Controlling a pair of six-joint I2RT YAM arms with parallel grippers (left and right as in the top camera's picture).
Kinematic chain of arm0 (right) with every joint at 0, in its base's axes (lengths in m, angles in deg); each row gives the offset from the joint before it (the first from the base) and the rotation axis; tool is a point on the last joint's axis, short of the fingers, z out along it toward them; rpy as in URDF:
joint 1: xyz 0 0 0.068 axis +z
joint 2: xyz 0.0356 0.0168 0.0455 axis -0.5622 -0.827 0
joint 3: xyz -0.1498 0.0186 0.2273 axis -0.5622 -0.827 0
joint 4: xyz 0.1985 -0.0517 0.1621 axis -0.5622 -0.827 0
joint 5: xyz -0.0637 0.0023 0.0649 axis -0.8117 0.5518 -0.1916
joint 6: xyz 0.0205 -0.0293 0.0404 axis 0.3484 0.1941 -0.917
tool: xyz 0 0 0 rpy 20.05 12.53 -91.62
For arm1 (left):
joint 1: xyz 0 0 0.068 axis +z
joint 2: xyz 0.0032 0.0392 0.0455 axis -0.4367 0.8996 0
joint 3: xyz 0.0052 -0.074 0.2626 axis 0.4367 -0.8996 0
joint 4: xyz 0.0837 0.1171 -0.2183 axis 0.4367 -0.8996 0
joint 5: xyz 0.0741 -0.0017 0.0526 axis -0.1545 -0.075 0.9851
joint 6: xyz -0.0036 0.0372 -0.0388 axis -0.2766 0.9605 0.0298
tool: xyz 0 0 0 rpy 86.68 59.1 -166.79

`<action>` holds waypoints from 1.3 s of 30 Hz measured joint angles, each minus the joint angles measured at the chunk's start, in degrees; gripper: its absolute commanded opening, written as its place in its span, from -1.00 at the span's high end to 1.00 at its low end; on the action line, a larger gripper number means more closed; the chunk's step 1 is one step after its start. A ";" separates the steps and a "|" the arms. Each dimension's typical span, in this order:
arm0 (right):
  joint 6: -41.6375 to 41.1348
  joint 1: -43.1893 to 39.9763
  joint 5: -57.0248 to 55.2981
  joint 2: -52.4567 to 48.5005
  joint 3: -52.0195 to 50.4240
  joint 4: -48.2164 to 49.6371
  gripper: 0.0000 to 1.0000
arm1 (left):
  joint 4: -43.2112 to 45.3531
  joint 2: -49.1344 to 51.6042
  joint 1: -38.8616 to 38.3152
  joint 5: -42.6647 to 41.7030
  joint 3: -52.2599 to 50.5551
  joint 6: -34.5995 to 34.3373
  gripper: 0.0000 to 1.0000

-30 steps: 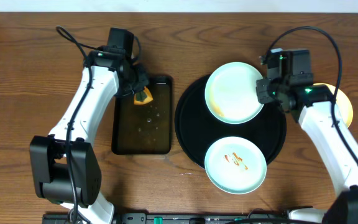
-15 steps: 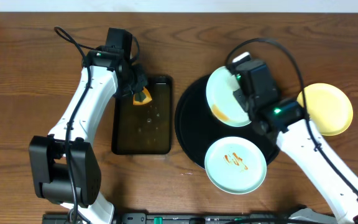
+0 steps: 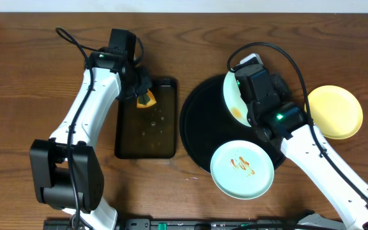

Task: Clean dirty plates on tray and stack at the side
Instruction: 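Lift the light-blue plate with right gripper and stack it on yellow plate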

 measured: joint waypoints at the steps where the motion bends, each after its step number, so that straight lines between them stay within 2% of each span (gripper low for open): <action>1: 0.00 0.00 -0.07 0.00 0.00 0.00 0.98 | 0.00 0.00 0.00 0.00 0.00 0.00 0.85; 12: -0.26 -0.20 -0.46 0.00 0.00 0.68 0.98 | 0.00 0.00 0.00 0.02 0.00 0.00 0.85; 16: -4.52 -2.95 0.26 0.00 0.00 0.94 0.98 | -0.02 0.00 0.00 0.00 0.00 0.00 0.85; 22: -15.37 -14.88 6.08 -0.59 -0.02 -0.66 0.98 | -0.50 0.00 0.00 0.00 0.00 0.00 0.84; 31: -28.35 -36.70 23.08 -4.09 -0.09 -1.70 0.98 | -0.63 0.00 0.00 0.00 0.00 0.02 0.85; 39: -32.57 -51.63 29.92 -4.09 -0.11 -3.41 0.98 | -0.79 0.00 0.00 0.00 0.00 0.02 0.85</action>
